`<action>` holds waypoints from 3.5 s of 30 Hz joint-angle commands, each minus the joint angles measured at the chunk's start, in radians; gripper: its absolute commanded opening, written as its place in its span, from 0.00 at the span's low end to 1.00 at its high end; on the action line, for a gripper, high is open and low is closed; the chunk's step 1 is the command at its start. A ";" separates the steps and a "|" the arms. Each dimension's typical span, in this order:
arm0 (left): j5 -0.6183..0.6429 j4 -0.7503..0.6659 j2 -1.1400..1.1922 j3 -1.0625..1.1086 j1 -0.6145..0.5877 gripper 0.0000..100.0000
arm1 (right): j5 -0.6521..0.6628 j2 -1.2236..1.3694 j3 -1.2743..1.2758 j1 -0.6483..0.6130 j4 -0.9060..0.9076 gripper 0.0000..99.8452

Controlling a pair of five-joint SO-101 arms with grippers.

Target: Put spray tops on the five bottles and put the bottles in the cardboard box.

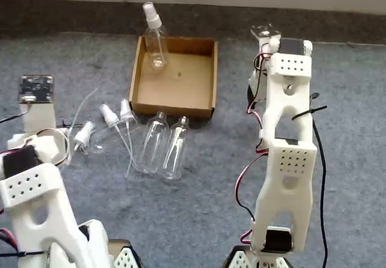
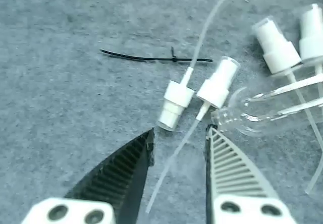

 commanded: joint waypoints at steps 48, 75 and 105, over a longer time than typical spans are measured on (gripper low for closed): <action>0.672 0.229 1.330 -1.141 0.311 0.16 | 0.130 -0.018 0.114 0.065 0.021 0.00; 0.729 0.367 1.369 -1.397 0.298 0.09 | 0.129 -0.024 0.113 0.062 0.021 0.00; 0.727 0.356 1.376 -1.210 0.259 0.18 | 0.130 -0.016 0.114 0.056 0.021 0.00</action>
